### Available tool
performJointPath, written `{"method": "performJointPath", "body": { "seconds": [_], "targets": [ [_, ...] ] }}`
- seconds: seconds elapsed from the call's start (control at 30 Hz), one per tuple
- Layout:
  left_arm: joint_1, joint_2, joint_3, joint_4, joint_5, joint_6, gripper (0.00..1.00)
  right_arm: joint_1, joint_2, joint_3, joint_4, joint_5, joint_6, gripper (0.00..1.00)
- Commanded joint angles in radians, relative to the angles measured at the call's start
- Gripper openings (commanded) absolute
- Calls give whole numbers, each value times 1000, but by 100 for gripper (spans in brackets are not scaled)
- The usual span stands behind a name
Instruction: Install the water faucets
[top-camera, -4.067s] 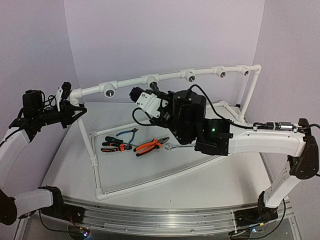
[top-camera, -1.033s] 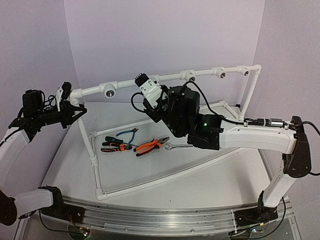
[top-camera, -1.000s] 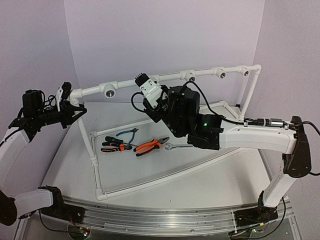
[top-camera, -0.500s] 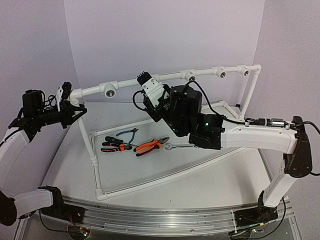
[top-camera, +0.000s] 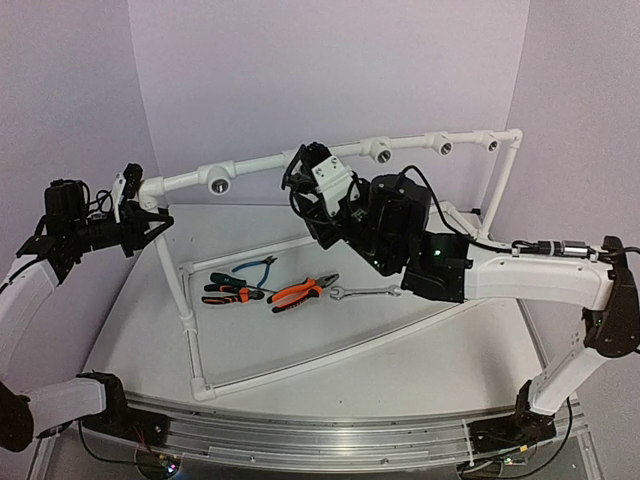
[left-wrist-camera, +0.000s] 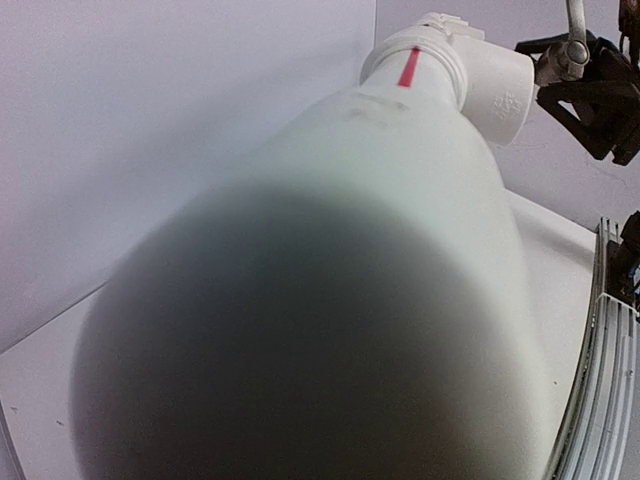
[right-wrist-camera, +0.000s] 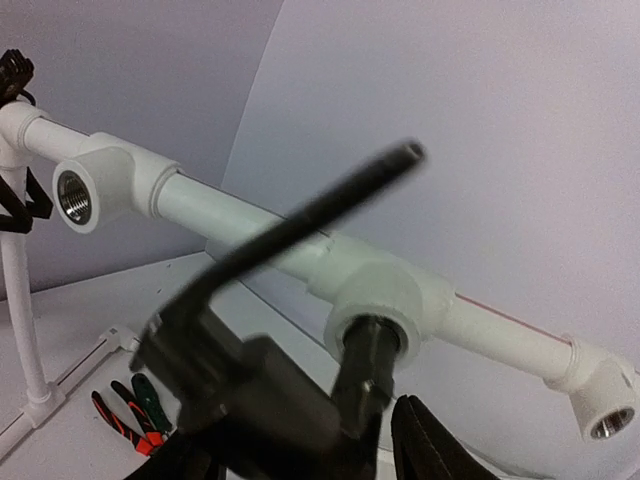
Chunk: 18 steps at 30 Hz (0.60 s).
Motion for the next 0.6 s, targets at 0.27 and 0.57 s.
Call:
{"method": "performJointPath", "body": {
  "seconds": [0.27,0.57],
  "targets": [
    [-46,17,19,24,70,3,0,-33,-193,-41,-204,-42,186,64],
    [-46,7,16,8,69,23,0,-33,-251,100,-521,-338,163,75]
  ]
}}
